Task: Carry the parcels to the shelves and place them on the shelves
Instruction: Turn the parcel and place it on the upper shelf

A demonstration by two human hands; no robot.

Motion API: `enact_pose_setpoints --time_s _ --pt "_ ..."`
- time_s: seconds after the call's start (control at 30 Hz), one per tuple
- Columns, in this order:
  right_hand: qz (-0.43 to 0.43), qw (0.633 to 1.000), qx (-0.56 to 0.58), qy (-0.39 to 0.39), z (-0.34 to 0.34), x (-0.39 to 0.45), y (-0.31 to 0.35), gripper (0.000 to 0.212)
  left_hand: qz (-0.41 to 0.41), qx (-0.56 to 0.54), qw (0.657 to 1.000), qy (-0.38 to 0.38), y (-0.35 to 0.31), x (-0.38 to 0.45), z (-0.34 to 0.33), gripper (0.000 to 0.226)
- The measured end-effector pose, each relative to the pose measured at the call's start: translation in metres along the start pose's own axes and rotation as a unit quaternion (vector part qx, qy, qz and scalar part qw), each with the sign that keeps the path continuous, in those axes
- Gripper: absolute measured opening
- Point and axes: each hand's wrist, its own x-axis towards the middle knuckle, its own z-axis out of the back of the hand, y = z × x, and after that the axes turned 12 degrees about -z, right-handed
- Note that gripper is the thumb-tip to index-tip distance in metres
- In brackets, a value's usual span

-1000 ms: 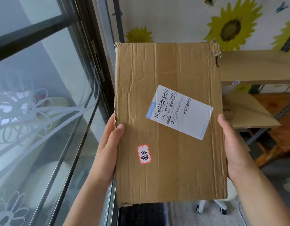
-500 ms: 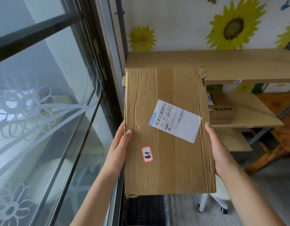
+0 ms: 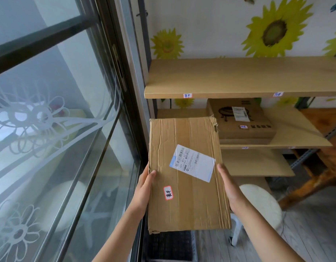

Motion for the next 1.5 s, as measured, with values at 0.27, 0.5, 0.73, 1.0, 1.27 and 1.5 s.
enact_pose_setpoints --time_s 0.27,0.5,0.73,1.0,1.27,1.5 --pt "0.003 1.000 -0.003 0.026 0.004 0.009 -0.014 0.056 -0.003 -0.022 1.000 -0.001 0.018 0.005 0.002 0.070" --pt "0.025 0.998 0.057 0.030 0.016 0.015 -0.002 0.030 -0.021 -0.049 0.998 0.019 0.002 0.017 0.007 0.068" --pt "0.086 0.991 0.081 0.056 0.021 0.018 0.022 0.085 -0.072 -0.066 0.994 0.058 -0.034 0.028 0.002 0.061" --pt "0.123 0.983 0.122 0.057 0.023 0.015 0.080 0.085 -0.134 -0.094 0.976 0.146 -0.063 0.040 0.004 0.078" --pt "0.154 0.983 0.082 0.056 0.019 0.004 0.146 0.039 -0.133 -0.173 0.970 0.110 -0.101 0.043 -0.005 0.059" --pt "0.168 0.969 0.149 0.102 0.026 0.009 0.145 0.092 -0.060 -0.230 0.969 0.062 -0.141 0.078 -0.027 0.048"
